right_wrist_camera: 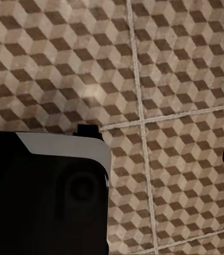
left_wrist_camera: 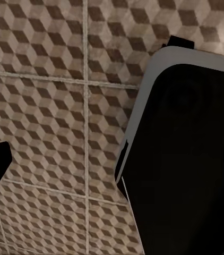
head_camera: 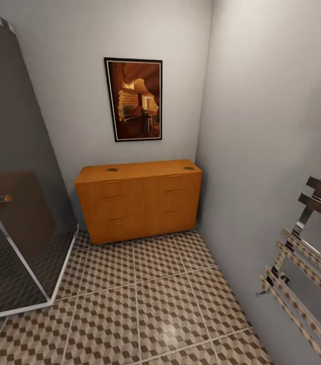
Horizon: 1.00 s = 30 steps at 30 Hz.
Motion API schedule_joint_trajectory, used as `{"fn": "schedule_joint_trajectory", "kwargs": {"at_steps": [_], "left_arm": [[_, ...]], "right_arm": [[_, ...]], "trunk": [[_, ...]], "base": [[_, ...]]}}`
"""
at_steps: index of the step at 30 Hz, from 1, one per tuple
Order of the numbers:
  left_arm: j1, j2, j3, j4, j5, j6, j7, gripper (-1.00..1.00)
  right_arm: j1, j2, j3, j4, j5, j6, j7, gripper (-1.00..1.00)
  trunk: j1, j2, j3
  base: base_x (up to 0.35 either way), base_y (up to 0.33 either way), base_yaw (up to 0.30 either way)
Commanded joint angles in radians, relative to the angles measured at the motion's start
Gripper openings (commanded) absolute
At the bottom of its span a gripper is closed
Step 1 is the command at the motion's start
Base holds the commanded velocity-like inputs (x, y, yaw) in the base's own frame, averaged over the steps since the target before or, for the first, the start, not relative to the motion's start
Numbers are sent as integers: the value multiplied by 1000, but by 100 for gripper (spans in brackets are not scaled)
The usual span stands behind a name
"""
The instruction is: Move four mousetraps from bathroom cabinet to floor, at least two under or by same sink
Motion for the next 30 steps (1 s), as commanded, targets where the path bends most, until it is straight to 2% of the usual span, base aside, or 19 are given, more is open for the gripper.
{"fn": "schedule_joint_trajectory", "kwargs": {"at_steps": [1,30], "left_arm": [[-1,0,-8,1,7,3,1,100],[-1,1,-8,1,7,3,1,100]], "right_arm": [[-2,-1,-8,5,10,-7,-6,100],[-2,0,-10,3,7,-6,-6,100]], "trunk": [[0,-1,-1],[0,-1,-1]], "base": [[203,0,0],[183,0,0]]}}
